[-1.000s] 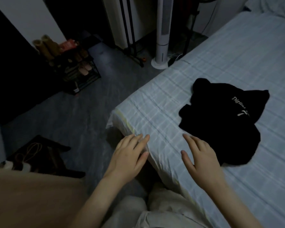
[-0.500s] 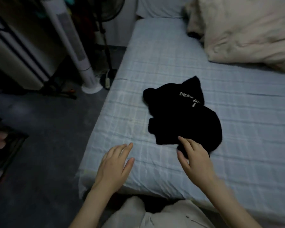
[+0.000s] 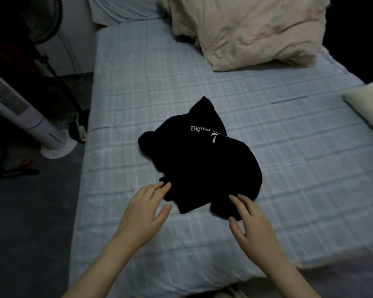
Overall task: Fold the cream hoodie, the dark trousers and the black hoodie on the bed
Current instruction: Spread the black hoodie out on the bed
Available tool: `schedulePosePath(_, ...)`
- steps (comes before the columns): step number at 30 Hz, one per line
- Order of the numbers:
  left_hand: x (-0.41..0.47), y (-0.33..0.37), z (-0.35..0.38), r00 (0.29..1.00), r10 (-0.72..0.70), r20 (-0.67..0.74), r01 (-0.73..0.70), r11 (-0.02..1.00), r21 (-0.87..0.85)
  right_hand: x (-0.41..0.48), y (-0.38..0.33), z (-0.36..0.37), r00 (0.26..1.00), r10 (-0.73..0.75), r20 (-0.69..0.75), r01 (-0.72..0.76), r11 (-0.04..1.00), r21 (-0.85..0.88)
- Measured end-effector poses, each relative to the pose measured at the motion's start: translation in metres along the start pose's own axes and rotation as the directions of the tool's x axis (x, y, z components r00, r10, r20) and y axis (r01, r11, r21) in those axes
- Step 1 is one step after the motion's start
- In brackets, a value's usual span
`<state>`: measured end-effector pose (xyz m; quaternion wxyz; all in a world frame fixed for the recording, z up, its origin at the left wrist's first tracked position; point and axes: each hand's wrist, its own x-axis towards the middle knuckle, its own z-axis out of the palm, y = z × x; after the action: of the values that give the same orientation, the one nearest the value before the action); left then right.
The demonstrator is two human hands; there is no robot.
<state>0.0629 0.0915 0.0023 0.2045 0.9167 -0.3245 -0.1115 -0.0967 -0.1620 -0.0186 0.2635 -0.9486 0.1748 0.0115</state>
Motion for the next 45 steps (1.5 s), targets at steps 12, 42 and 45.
schedulePosePath(12, 0.265, -0.027, 0.218, 0.993, -0.112, -0.034, 0.116, 0.986, 0.124, 0.283, 0.148, 0.117, 0.996, -0.082, 0.039, 0.089, 0.959, -0.27)
schedulePosePath(42, 0.265, -0.097, 0.312, 1.0, -0.016, 0.025, 0.012, 0.988, 0.157, 0.308, 0.201, 0.176, 0.992, -0.127, 0.021, 0.128, 0.969, -0.211)
schedulePosePath(45, 0.217, -0.107, 0.3, 0.995, 0.075, 0.063, -0.083, 0.987, 0.137, 0.266, 0.177, 0.173, 0.987, -0.16, -0.016, 0.159, 0.986, -0.042)
